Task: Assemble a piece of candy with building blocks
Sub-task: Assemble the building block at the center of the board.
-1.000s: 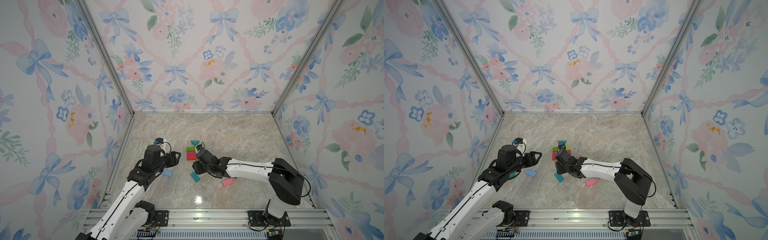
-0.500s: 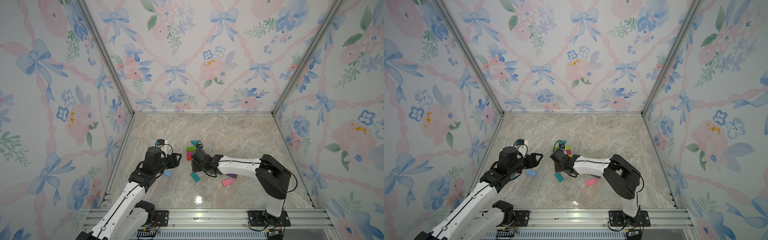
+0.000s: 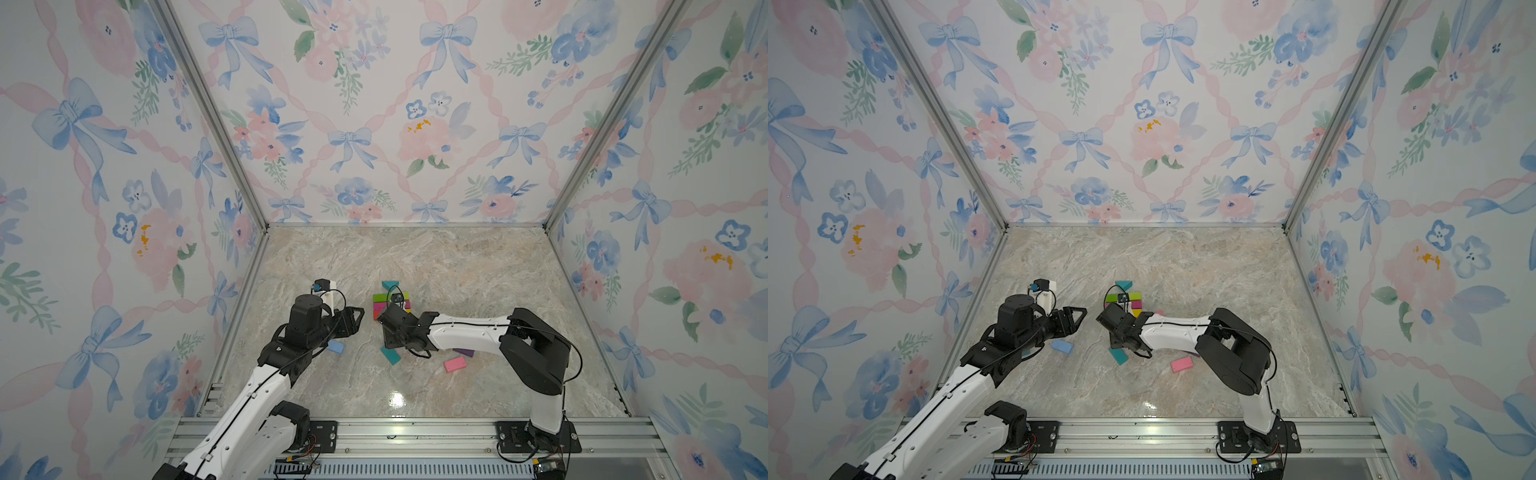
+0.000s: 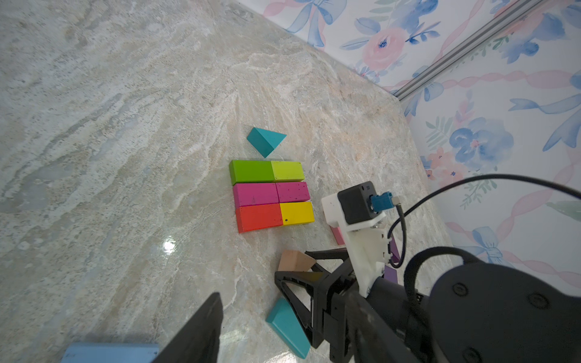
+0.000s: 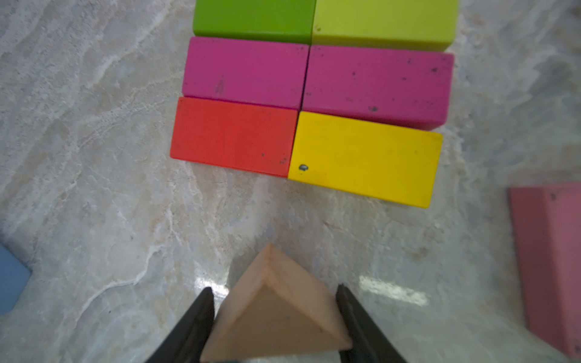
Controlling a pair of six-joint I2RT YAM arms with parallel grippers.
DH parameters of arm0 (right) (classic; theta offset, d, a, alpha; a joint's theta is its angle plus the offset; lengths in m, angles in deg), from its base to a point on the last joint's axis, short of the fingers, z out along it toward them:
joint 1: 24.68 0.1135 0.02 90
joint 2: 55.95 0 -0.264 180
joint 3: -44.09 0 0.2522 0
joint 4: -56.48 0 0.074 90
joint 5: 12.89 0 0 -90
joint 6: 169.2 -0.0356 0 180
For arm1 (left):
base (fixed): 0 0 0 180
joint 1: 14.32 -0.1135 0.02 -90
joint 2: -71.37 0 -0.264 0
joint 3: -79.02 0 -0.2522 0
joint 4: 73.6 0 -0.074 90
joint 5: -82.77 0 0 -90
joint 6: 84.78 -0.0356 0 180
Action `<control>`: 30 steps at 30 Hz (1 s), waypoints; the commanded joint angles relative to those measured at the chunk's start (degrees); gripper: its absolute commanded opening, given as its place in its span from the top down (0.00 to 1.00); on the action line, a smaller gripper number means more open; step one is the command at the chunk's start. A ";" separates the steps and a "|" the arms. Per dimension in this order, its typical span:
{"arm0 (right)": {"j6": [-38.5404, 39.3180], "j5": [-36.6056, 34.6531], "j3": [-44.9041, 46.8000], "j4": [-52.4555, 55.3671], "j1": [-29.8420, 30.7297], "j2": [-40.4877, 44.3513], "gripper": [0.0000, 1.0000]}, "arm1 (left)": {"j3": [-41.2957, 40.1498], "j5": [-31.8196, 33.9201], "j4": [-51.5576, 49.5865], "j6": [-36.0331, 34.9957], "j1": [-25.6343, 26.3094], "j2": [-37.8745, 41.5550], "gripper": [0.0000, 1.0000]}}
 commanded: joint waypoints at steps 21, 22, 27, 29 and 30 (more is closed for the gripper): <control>0.14 1.74 3.89 5.20 3.41 9.88 0.12 | -0.68 -0.88 1.24 -1.51 0.11 0.31 0.31; 0.05 2.85 4.37 4.69 3.51 10.03 0.12 | -0.60 -0.86 1.25 -1.49 0.04 0.10 0.30; 0.95 6.68 5.82 0.55 3.50 8.50 0.12 | -0.34 -0.25 1.24 -0.77 -0.06 -0.74 0.30; 1.39 7.48 5.68 -0.49 3.29 7.72 0.12 | -0.36 0.08 1.31 -0.25 -0.05 -0.76 0.30; 1.51 7.59 5.76 -1.08 3.18 7.51 0.12 | -0.48 0.33 1.33 0.07 -0.03 -0.54 0.29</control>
